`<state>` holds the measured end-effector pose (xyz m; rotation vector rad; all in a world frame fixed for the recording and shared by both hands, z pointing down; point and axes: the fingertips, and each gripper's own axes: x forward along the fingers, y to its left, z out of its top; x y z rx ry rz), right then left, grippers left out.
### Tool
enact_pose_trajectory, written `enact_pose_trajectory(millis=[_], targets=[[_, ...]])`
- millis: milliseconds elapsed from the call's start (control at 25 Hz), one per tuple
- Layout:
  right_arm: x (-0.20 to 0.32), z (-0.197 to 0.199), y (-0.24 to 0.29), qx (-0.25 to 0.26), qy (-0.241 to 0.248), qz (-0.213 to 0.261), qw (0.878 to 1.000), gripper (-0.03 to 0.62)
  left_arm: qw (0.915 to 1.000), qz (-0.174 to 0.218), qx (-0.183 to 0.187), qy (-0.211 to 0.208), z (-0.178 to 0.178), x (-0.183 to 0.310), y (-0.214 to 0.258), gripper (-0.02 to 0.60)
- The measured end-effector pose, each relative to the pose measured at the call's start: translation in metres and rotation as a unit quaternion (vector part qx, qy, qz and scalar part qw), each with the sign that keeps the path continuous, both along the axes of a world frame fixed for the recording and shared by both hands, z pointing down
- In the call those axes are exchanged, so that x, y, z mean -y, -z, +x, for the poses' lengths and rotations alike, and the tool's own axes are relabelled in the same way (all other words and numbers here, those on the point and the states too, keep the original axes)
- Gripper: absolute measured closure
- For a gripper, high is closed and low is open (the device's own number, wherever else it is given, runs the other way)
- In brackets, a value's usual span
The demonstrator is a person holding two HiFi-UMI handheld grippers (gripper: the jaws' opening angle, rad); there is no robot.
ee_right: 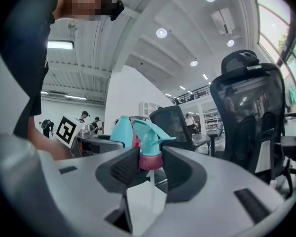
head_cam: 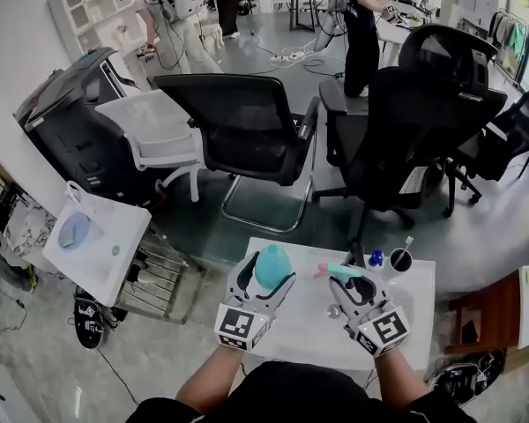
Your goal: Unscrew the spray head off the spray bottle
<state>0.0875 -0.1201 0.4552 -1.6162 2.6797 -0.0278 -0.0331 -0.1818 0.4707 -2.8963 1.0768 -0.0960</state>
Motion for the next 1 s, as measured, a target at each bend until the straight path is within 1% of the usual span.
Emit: enact_pose_trajectory(millis=[160, 280, 480, 720, 1000], targets=[[-0.003, -0.001, -0.01, 0.013, -0.009, -0.012, 1.0, 0.444, 0.9999, -0.011, -0.005, 0.007, -0.003, -0.001, -0.004, 0.202], [-0.005, 0.0, -0.012, 0.016, -0.014, -0.012, 1.0, 0.444, 0.9998, -0.017, -0.005, 0.008, -0.003, -0.003, -0.008, 0.202], [-0.006, -0.001, -0.008, -0.001, -0.017, 0.004, 1.0, 0.447, 0.9998, -0.018, -0.001, 0.006, -0.002, -0.004, -0.011, 0.202], [-0.007, -0.001, -0.001, 0.003, -0.022, 0.01, 1.0, 0.447, 0.9998, -0.02, 0.003, 0.006, -0.003, -0.006, -0.016, 0.202], [-0.006, 0.012, 0.005, 0.008, -0.052, 0.026, 0.998, 0.445, 0.9997, -0.022, 0.005, 0.006, -0.002, -0.008, -0.018, 0.202]])
